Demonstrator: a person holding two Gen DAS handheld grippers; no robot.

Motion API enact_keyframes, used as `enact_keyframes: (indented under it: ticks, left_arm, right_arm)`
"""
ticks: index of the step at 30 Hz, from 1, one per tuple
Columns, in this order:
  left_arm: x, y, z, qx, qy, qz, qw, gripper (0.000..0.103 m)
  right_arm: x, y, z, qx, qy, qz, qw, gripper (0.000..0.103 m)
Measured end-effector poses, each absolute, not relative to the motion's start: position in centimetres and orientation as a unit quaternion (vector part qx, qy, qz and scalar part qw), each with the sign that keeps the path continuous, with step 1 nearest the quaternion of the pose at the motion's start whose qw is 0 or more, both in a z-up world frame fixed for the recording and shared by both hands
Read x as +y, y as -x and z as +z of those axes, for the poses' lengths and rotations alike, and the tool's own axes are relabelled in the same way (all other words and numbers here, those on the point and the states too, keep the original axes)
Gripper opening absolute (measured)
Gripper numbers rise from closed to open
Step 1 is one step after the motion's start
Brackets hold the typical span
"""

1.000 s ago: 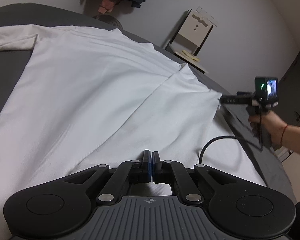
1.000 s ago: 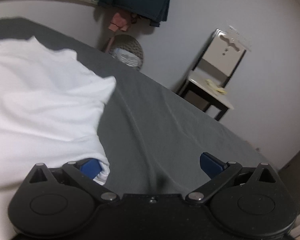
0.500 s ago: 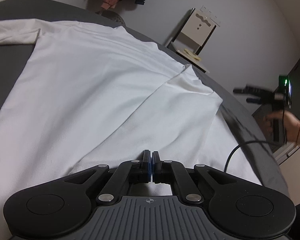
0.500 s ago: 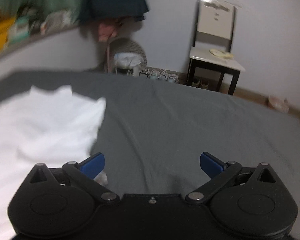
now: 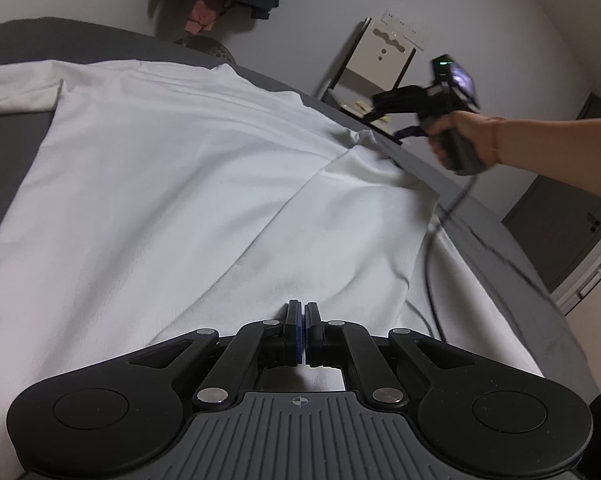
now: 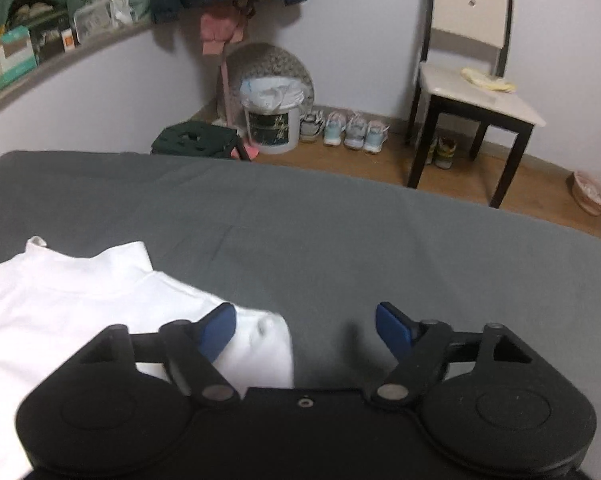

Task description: Fold clothes

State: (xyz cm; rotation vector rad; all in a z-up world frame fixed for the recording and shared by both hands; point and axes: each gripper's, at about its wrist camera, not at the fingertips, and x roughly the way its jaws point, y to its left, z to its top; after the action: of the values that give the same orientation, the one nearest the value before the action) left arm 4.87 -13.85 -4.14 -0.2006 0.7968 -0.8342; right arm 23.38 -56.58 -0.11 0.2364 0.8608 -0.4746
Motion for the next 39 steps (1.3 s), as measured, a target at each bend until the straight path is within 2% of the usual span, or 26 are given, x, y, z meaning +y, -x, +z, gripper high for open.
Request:
enact_keyframes:
  ticks: [1, 3, 5, 8, 11, 14, 16, 17, 18, 20, 25, 29, 33, 36, 39]
  left_arm:
    - [-13.8, -4.9, -4.3, 0.376, 0.097, -0.396, 0.833, 0.002]
    - [-13.8, -5.0, -4.3, 0.377, 0.099, -0.398, 0.830, 0.002]
    - [-13.8, -5.1, -4.3, 0.379, 0.099, -0.399, 0.829, 0.002]
    - [-13.8, -4.8, -4.3, 0.380, 0.098, -0.396, 0.830, 0.002]
    - [-13.8, -4.7, -4.4, 0.375, 0.092, -0.399, 0.831, 0.002]
    - [-13.5, -4.9, -4.6, 0.379, 0.107, -0.402, 0.827, 0.002]
    - [-13.3, -5.0, -4.8, 0.381, 0.115, -0.403, 0.824, 0.002]
    - [-13.3, -5.0, -4.8, 0.381, 0.116, -0.404, 0.824, 0.002]
    - [-13.3, -5.0, -4.8, 0.381, 0.115, -0.404, 0.824, 0.002]
    - [-13.3, -4.9, -4.8, 0.381, 0.112, -0.405, 0.824, 0.002]
    - [-13.7, -4.4, -4.2, 0.379, 0.086, -0.402, 0.829, 0.002]
    - [-14.0, -4.1, -3.6, 0.380, 0.067, -0.395, 0.834, 0.002]
    - [-14.2, -3.9, -3.2, 0.381, 0.054, -0.388, 0.838, 0.002]
    - [-14.3, -3.6, -2.7, 0.377, 0.042, -0.380, 0.844, 0.002]
    - [-14.0, -3.1, -1.6, 0.350, 0.045, -0.384, 0.853, 0.003]
  right_arm:
    - [-56.6, -24.1, -0.7, 0.426, -0.115, -0.219, 0.870, 0.057]
    - [-56.8, -25.3, -1.8, 0.459, -0.123, -0.193, 0.858, 0.016]
    - [-56.9, -26.2, -1.8, 0.464, -0.119, -0.189, 0.857, 0.009]
    - [-56.8, -27.5, -0.4, 0.442, -0.090, -0.200, 0.870, 0.008]
    - [-56.8, -28.9, 0.2, 0.424, -0.090, -0.213, 0.876, 0.008]
    - [-56.7, -29.2, -1.5, 0.444, -0.079, -0.232, 0.862, 0.009]
    - [-56.9, -28.8, -2.2, 0.446, -0.084, -0.245, 0.857, 0.015]
    - [-57.2, -28.3, -2.0, 0.437, -0.092, -0.247, 0.860, 0.030]
    - [-57.5, -27.7, -1.6, 0.428, -0.099, -0.250, 0.863, 0.053]
    - [-58.1, -25.6, -0.2, 0.403, -0.108, -0.248, 0.874, 0.063]
    - [-57.7, -15.6, 2.7, 0.369, -0.158, -0.190, 0.896, 0.065]
    - [-54.4, -5.9, 2.1, 0.384, -0.195, -0.158, 0.889, 0.066]
    - [-49.4, 3.2, 0.6, 0.431, -0.258, -0.120, 0.856, 0.066]
    - [-46.1, 7.3, -0.4, 0.488, -0.254, -0.109, 0.828, 0.066]
    - [-43.7, 9.8, -0.8, 0.533, -0.241, -0.092, 0.806, 0.059]
